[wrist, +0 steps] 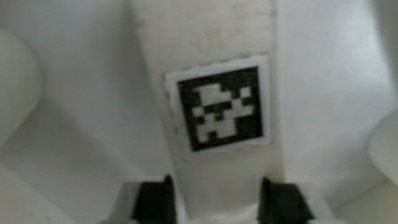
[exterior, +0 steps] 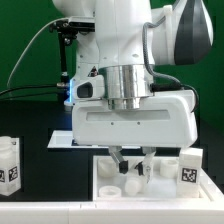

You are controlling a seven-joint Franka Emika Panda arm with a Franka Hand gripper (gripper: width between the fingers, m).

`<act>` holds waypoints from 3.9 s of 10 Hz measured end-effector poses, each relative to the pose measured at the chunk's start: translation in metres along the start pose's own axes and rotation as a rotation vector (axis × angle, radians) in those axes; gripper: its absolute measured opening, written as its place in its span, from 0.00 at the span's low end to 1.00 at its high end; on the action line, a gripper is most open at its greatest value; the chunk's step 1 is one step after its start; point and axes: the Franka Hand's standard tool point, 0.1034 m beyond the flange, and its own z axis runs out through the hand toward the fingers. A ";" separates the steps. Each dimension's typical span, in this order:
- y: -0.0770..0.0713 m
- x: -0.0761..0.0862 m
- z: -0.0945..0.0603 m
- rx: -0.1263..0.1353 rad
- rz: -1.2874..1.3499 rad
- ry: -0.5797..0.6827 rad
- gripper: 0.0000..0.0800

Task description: Assemble square table

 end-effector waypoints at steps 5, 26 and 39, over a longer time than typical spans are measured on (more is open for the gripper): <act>-0.004 0.000 -0.002 0.003 -0.003 0.010 0.01; -0.002 -0.024 0.020 -0.051 -0.250 -0.047 0.33; 0.053 -0.053 -0.028 -0.070 0.016 -0.071 0.33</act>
Offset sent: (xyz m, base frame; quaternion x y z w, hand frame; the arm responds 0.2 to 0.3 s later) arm -0.0028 -0.0014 0.0120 -0.0390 0.0175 -0.0325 0.9986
